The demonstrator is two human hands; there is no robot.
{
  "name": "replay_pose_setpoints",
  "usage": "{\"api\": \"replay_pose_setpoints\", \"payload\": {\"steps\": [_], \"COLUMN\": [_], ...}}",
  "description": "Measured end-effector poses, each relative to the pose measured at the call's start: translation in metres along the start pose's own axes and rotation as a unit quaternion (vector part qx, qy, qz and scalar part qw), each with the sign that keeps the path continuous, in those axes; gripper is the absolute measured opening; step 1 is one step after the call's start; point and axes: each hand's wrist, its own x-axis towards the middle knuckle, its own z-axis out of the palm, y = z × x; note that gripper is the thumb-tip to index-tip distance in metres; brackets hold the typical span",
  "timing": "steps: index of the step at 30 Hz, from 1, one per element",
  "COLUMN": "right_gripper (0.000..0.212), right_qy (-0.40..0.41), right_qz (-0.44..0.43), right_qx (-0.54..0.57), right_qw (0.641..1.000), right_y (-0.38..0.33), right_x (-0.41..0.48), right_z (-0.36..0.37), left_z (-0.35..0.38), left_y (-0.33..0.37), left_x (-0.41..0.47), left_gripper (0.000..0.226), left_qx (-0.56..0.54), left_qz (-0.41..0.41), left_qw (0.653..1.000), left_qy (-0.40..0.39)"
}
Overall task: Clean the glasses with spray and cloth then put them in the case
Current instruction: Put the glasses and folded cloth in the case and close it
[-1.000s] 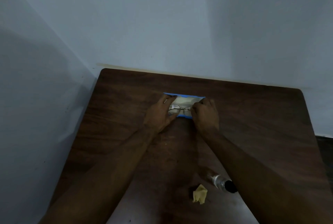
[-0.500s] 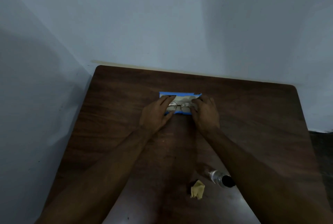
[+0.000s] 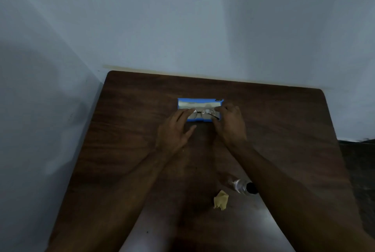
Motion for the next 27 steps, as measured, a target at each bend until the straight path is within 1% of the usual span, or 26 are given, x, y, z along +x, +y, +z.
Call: {"api": "replay_pose_setpoints", "payload": {"steps": [2,5,8,9,11,13,14,16,17,19,21,23,25,27], "right_gripper": [0.033,0.035,0.029,0.028,0.028,0.025,0.024,0.019,0.016,0.020,0.025,0.026,0.029,0.025], "right_qy": [0.015,0.028,0.032,0.022,-0.011,-0.005,-0.005,-0.011,-0.016,-0.051,-0.077,-0.084,-0.080,-0.056], "right_qz": [-0.010,-0.029,-0.041,-0.038,-0.032,-0.040,-0.046,-0.050,-0.038,0.014,0.039,0.046,0.064,0.076], "right_qx": [0.009,0.035,0.081,0.091,0.081,0.083,0.066,-0.010,-0.047,-0.085,-0.072,-0.048,-0.007,0.065], "right_qw": [1.000,0.999,0.995,0.995,0.996,0.996,0.997,0.999,0.998,0.995,0.994,0.994,0.995,0.993], "right_y": [-0.007,-0.024,-0.040,-0.044,-0.045,-0.038,-0.033,-0.020,-0.013,-0.002,0.006,0.010,0.011,0.005], "right_x": [-0.009,-0.036,-0.079,-0.097,-0.136,-0.176,-0.194,-0.225,-0.237,-0.257,-0.269,-0.273,-0.270,-0.264], "right_z": [-0.006,-0.019,-0.027,-0.027,-0.022,-0.012,-0.005,0.008,0.013,0.021,0.027,0.030,0.028,0.022], "left_z": [0.004,0.013,0.015,0.015,0.012,0.012,0.014,0.015,0.014,0.012,0.009,0.006,0.000,-0.006], "left_y": [0.009,0.025,0.039,0.044,0.053,0.058,0.059,0.061,0.064,0.068,0.072,0.076,0.083,0.091], "left_x": [-0.016,-0.043,-0.073,-0.083,-0.105,-0.125,-0.134,-0.152,-0.158,-0.172,-0.184,-0.190,-0.193,-0.193], "left_gripper": [0.054,0.048,0.049,0.049,0.049,0.043,0.040,0.037,0.037,0.031,0.026,0.023,0.023,0.023], "left_qx": [-0.034,-0.068,-0.135,-0.150,-0.157,-0.167,-0.176,-0.189,-0.193,-0.211,-0.250,-0.288,-0.327,-0.361], "left_qz": [-0.014,-0.065,-0.115,-0.138,-0.186,-0.193,-0.190,-0.194,-0.198,-0.206,-0.232,-0.264,-0.298,-0.321], "left_qw": [0.999,0.995,0.984,0.979,0.970,0.966,0.965,0.962,0.961,0.955,0.939,0.918,0.894,0.872], "left_qy": [0.020,0.038,0.006,-0.003,-0.027,-0.033,-0.030,-0.026,-0.026,-0.033,-0.051,-0.063,-0.074,-0.078]}}
